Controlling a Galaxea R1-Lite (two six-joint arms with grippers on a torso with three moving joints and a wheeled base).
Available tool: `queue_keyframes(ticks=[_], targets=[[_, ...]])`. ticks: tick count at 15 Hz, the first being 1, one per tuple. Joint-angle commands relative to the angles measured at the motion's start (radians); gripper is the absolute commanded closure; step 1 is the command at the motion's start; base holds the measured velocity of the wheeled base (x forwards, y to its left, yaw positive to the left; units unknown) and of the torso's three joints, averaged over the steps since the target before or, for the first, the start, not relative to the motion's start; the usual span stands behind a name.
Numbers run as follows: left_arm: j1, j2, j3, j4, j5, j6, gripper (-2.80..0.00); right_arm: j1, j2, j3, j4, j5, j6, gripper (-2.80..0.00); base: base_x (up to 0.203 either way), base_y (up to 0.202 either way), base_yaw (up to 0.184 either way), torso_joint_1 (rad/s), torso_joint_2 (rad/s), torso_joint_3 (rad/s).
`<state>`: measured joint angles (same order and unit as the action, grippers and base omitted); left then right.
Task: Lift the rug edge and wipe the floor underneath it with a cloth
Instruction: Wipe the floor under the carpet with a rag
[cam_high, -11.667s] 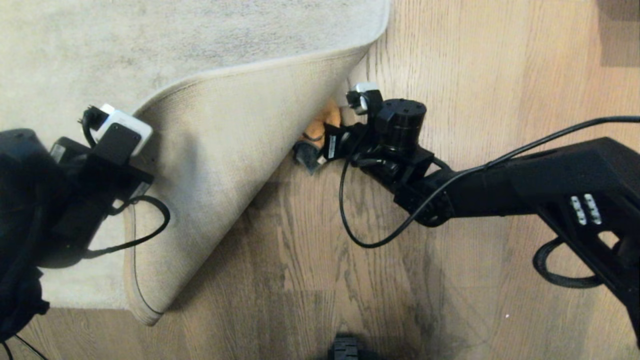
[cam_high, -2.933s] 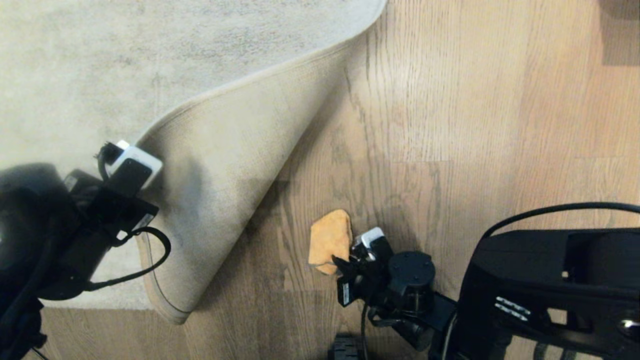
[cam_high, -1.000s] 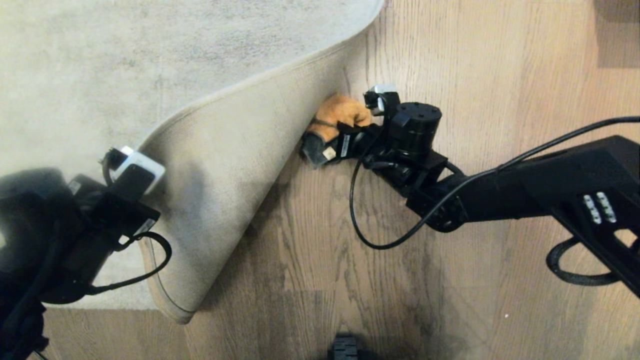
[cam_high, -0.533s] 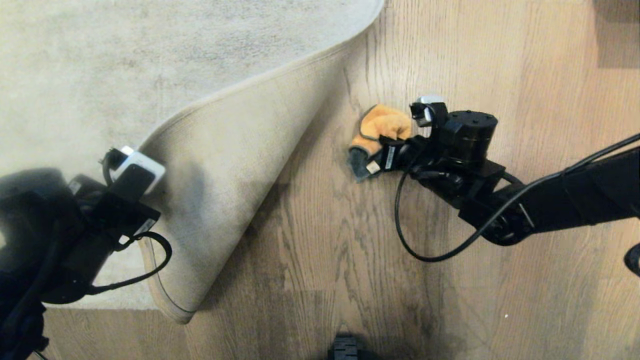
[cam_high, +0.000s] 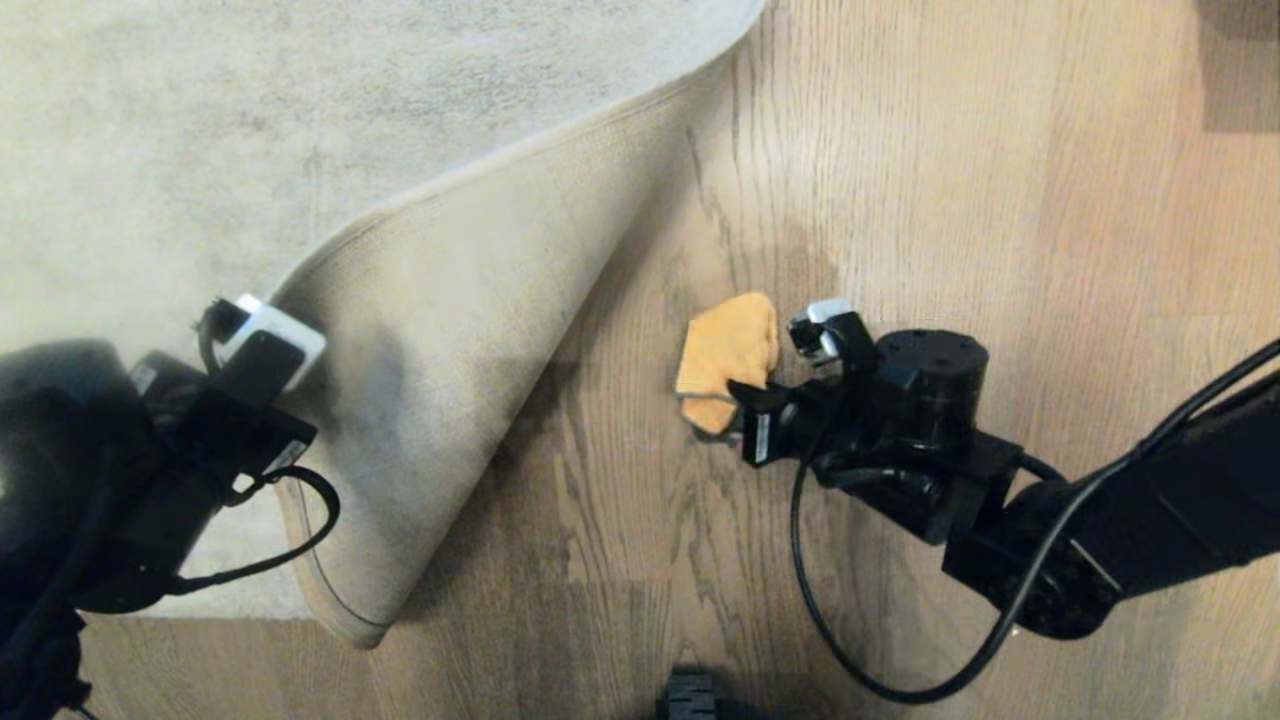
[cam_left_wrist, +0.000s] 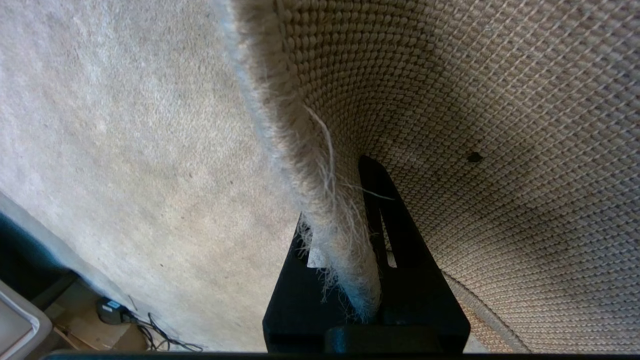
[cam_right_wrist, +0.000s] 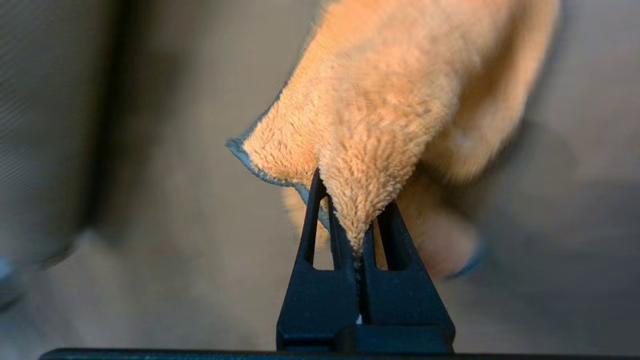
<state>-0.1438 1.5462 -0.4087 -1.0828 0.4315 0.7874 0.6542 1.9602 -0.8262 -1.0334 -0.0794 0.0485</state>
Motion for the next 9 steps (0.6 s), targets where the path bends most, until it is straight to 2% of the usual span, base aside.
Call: queue_keyframes(ticks=[1,5,9], targets=[[0.003,-0.001,0.003,-0.006,0.003,0.004,0.0,0.1,0.059,0.008,-0.042,-0.006,0.001,0.0,0.0,0.0,0.0,0.0,0.0,0.0],[0.008,0.0,0.004,-0.005,0.004,0.004,0.0,0.178,0.173,-0.09,-0.062,-0.023,0.002,0.0,0.0,0.0,0.0,0.0,0.0,0.0],[0.009,0.0,0.004,-0.005,0.004,0.004,0.0,0.187,0.272,-0.221,-0.056,-0.026,0.004,0.0,0.0,0.0,0.0,0.0,0.0,0.0]])
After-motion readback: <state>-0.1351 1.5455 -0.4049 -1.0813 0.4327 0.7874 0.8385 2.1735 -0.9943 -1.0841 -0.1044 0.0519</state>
